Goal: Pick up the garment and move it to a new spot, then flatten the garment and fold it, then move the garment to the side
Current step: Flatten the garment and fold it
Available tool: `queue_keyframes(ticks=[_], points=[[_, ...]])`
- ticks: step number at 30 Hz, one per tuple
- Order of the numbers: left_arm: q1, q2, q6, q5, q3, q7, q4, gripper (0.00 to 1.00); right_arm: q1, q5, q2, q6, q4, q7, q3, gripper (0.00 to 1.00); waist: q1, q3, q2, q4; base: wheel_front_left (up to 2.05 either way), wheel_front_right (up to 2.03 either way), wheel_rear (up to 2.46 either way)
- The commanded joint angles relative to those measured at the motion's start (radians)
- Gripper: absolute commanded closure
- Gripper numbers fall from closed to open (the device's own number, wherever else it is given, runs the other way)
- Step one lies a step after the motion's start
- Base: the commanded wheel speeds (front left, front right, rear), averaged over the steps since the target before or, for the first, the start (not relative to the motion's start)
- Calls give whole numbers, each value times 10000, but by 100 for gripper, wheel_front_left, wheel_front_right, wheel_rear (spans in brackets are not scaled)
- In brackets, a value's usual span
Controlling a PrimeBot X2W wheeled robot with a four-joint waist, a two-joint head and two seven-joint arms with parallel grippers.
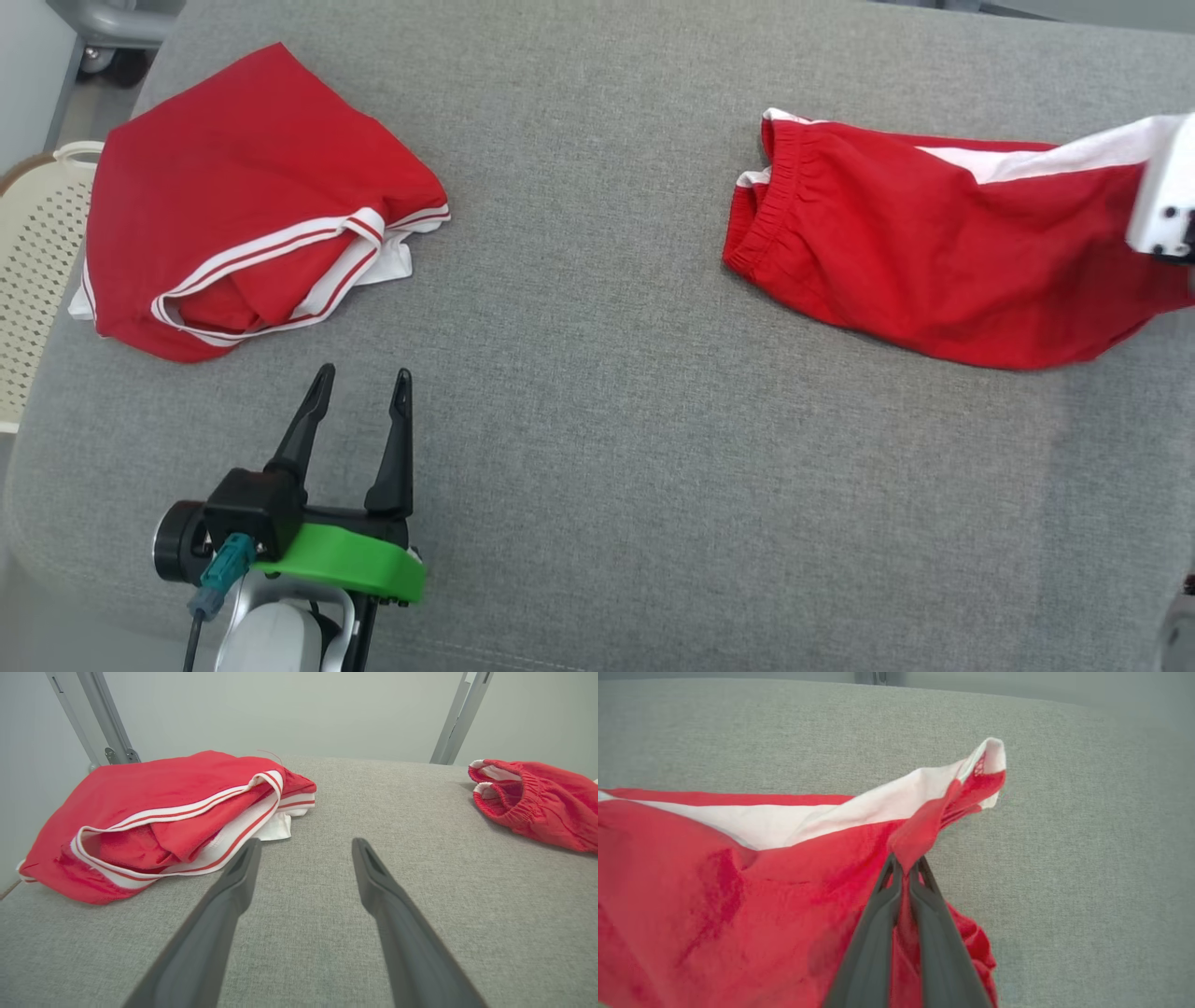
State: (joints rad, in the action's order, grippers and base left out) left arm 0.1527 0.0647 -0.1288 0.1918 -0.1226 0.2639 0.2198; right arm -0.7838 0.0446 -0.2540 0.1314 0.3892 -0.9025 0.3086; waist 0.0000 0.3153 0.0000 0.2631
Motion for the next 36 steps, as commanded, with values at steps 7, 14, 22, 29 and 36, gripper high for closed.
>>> queue_keyframes(ticks=[7, 14, 22, 29, 36], points=[[-160, 41, -24, 107, 9, 8, 59, 0, 229, -1462, 546, -11, -726, -330, -1755, 100, 0, -401, 0, 101, 0, 0, 0], [-255, 60, -25, 167, -70, 8, 78, 0, -39, -2093, 982, -11, -502, -312, -2622, 100, 0, -542, 0, 279, 0, 0, 0], [-339, 23, -25, 248, -235, 6, 124, 0, -532, -2142, 1559, -11, 753, 121, -2846, 100, 0, -576, 0, 746, 0, 0, 0], [-384, -17, -23, 313, -402, 6, 218, 0, -883, -1819, 1750, -11, 1909, 629, -2704, 100, 0, -605, 0, 1257, 0, 0, 0], [-385, -56, -24, 385, -570, 7, 276, 0, -1111, -1477, 1867, -11, 2906, 1072, -2405, 100, 0, -532, 0, 1623, 0, 0, 0]])
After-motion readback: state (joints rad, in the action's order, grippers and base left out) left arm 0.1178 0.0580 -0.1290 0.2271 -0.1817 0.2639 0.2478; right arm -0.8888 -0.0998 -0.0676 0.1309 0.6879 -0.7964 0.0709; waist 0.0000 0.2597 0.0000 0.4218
